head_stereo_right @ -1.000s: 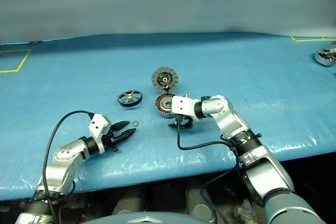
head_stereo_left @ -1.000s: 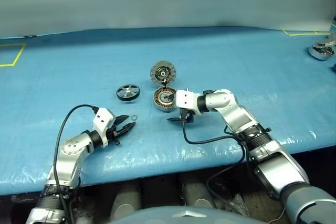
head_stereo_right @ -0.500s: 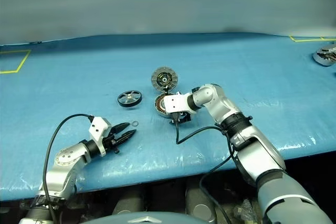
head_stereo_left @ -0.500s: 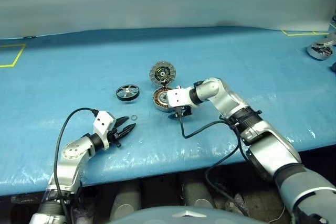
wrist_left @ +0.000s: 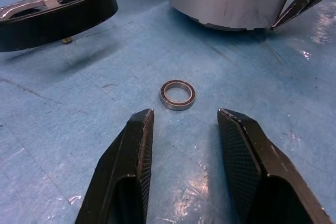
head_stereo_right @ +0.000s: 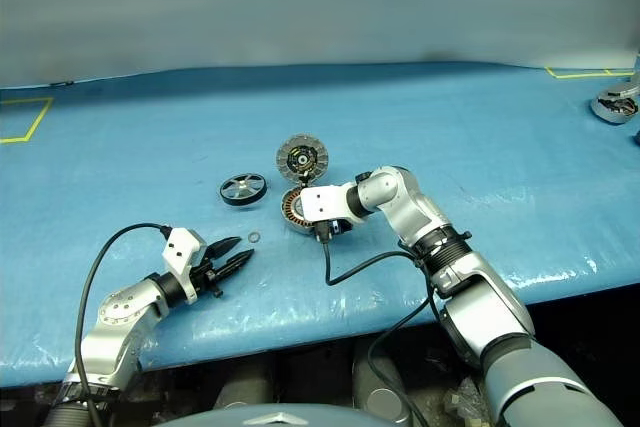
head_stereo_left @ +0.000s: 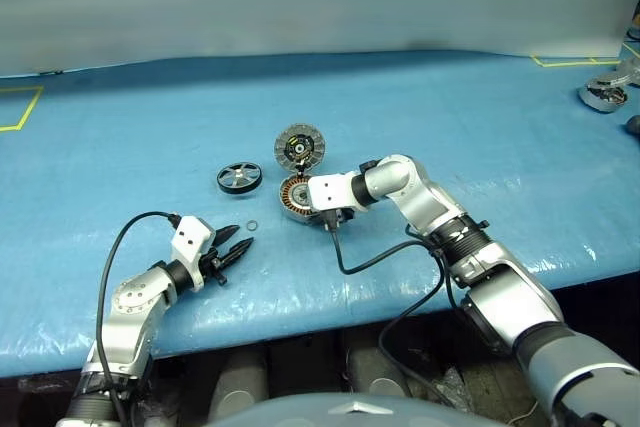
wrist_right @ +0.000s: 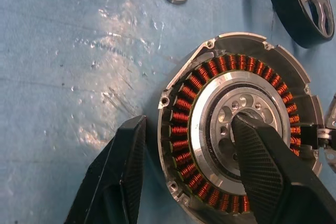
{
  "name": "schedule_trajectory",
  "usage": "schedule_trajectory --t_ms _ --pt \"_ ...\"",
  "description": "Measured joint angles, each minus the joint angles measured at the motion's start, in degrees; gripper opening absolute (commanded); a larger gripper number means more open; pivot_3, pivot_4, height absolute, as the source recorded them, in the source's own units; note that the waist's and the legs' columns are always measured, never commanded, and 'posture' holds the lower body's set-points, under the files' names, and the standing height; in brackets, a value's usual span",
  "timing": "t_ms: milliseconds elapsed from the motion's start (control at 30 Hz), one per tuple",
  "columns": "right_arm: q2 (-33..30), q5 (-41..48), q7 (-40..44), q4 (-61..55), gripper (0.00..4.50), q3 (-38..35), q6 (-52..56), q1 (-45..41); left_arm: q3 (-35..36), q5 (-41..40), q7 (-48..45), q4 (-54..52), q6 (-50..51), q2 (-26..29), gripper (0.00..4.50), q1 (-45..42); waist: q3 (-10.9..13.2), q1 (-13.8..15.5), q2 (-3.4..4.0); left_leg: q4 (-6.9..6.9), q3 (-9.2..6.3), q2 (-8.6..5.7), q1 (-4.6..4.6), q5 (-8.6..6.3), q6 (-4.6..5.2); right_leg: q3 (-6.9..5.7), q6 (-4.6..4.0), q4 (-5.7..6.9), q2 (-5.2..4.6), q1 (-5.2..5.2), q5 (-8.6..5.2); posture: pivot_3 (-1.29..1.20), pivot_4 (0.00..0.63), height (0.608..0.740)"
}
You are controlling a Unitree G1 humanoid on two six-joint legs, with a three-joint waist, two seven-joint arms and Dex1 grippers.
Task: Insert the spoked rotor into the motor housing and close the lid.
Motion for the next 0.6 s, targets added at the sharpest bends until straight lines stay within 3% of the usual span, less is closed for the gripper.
schedule_trajectory --t_ms 600 --pt "3.2 -0.2 -1.7 -18.8 2.35 3.1 16.2 8.9 1.0 0.1 0.8 -0.5 0.0 0.4 2.01 1.1 0.0 0.0 0.0 -0.02 0.0 0.05 -0.03 -0.01 -0.01 -0.03 -0.06 -0.01 0.03 -0.06 -0.04 0.0 0.15 0.74"
